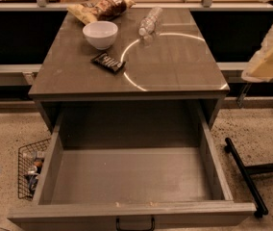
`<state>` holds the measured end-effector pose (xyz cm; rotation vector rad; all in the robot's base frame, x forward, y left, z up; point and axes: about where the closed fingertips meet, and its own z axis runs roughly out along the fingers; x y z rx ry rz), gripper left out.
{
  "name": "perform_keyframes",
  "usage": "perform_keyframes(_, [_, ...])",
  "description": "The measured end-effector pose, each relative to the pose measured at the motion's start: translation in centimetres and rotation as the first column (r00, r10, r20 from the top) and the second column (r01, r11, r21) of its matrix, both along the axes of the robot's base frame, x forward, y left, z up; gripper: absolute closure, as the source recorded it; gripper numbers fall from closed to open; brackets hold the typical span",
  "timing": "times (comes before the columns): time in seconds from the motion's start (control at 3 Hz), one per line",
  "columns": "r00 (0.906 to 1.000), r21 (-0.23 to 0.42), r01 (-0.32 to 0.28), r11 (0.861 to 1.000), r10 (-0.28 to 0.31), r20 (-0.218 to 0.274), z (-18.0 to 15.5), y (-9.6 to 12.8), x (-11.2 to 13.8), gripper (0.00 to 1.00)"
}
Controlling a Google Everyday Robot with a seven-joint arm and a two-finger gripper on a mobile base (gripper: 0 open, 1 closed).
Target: Place rxbar chocolate into top drawer
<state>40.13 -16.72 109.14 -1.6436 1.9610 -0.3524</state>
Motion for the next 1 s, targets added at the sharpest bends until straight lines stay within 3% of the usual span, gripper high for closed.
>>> perform_keyframes(0.67, [1.0, 0.006, 0.0, 1.0, 0.0, 0.005, 0.1, 0.1, 0.1, 0.23])
perform_keyframes(1.0, [0.9963, 0.106, -0.009, 0.994, 0.0, 0.086, 1.0, 1.6, 2.1, 0.02])
